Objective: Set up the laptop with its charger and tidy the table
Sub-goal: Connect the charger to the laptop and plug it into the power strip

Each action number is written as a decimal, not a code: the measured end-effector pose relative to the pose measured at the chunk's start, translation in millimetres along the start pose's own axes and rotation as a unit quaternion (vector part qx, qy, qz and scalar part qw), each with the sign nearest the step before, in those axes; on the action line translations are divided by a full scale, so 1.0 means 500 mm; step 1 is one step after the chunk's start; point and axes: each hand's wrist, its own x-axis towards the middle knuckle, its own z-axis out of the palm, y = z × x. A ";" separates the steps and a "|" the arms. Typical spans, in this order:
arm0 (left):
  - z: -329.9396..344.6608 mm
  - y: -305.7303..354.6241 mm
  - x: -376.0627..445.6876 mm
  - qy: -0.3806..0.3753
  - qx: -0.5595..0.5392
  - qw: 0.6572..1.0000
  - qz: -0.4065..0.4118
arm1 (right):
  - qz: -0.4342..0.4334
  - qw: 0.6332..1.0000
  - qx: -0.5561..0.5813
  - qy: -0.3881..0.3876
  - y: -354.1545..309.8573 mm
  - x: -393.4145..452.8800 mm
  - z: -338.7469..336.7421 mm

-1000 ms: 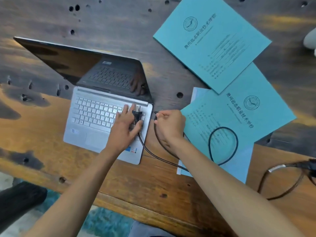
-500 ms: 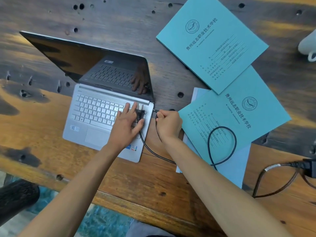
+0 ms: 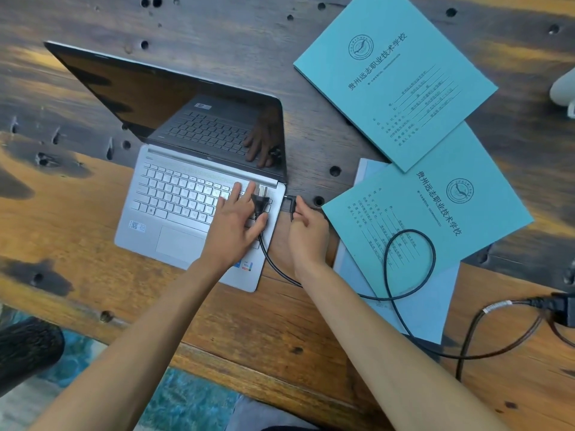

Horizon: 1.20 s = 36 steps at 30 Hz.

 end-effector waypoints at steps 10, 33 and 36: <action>0.003 -0.003 0.000 0.001 0.019 1.000 0.009 | -0.020 0.999 -0.015 -0.043 0.014 0.004 0.008; -0.054 0.146 -0.102 0.018 -0.138 0.990 -0.027 | -0.077 0.986 0.000 -0.146 -0.081 -0.131 -0.090; -0.064 0.205 -0.134 0.034 -0.201 0.979 0.003 | -0.112 0.985 0.032 -0.125 -0.090 -0.166 -0.135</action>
